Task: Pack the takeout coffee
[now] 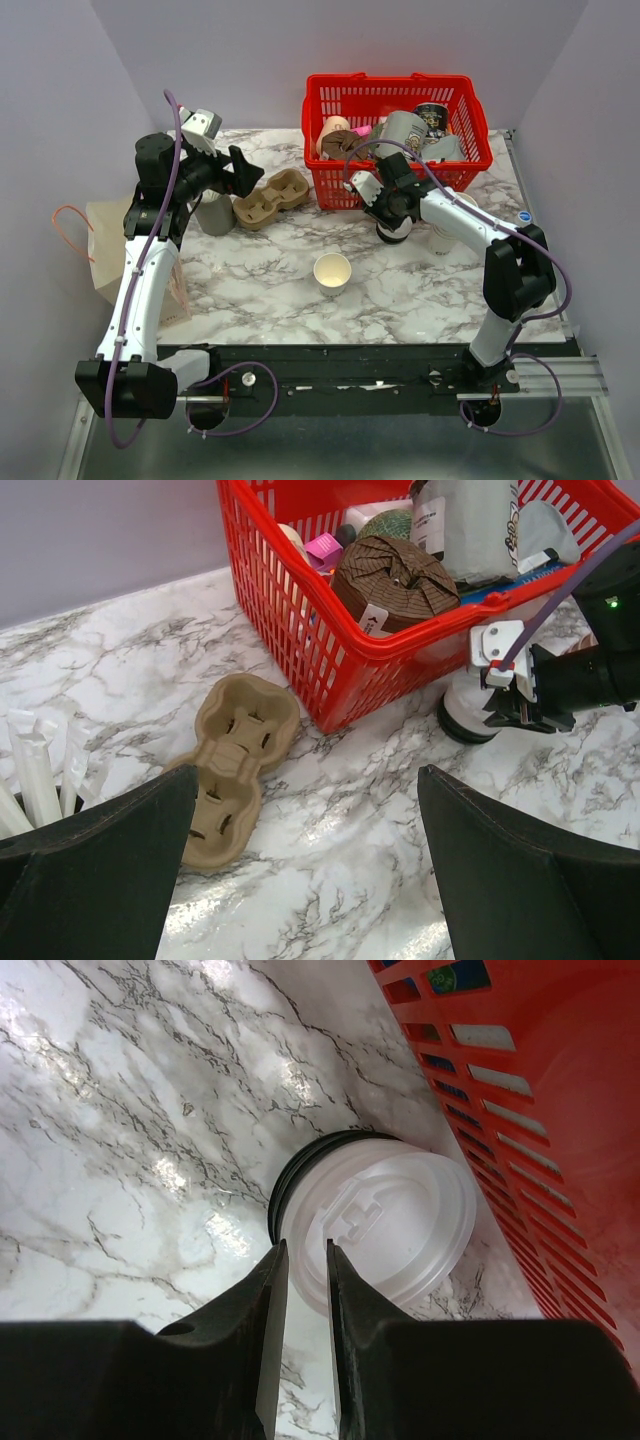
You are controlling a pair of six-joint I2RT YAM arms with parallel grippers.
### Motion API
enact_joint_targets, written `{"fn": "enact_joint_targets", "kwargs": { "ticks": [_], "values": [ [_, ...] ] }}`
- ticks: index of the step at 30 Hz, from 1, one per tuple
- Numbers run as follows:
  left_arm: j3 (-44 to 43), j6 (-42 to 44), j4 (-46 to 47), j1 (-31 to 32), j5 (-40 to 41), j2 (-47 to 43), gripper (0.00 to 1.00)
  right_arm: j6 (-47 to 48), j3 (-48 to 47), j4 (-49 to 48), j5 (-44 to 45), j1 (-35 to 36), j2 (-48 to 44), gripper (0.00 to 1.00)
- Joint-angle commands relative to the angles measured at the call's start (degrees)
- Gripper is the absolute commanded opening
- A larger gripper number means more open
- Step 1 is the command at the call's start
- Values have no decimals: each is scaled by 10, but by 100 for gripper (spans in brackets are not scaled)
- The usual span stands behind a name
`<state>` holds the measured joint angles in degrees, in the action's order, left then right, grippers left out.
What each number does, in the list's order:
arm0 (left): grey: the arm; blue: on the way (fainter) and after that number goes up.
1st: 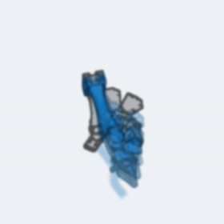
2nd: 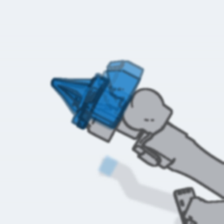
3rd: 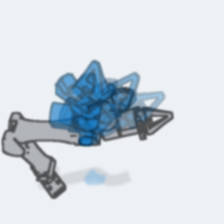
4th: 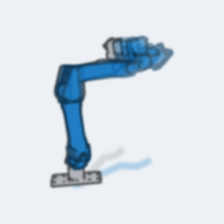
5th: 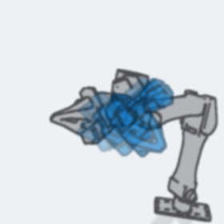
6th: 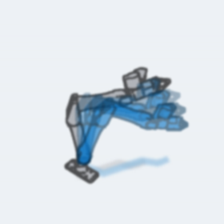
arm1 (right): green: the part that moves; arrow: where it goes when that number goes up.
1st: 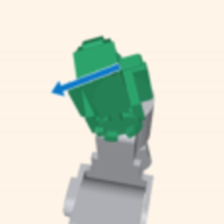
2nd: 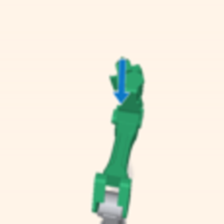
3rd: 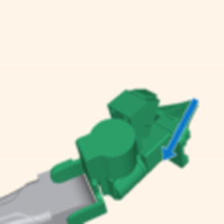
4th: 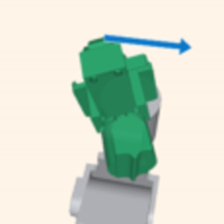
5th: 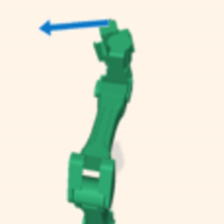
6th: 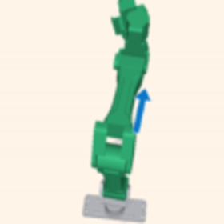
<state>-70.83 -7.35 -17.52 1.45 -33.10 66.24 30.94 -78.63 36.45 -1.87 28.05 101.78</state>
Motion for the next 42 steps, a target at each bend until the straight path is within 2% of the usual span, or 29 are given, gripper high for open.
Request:
{"fn": "enact_joint_targets", "kwargs": {
  "ticks": [1, 7, 10, 20, 26, 42],
  "values": [
    [-8, 0, 3, -5, -10, -4, 99, 4, 15, -26, -2, -3, -12, 30],
    [-5, 6, 1, -5, -8, -6, 99, 39, 69, -60, -19, -2, -97, 31],
    [0, -2, 10, -7, -11, -3, 99, 67, 94, -77, -22, -2, -109, 31],
    [-6, -6, 7, -8, -13, -1, 99, 92, 79, -70, -47, -2, -73, 31],
    [-5, 0, 1, -8, -11, -6, 99, 87, 74, -82, -33, 1, -48, 35],
    [-14, 3, -4, -8, -9, -1, 99, 83, 80, -103, 2, 1, -21, 33]
  ]
}}
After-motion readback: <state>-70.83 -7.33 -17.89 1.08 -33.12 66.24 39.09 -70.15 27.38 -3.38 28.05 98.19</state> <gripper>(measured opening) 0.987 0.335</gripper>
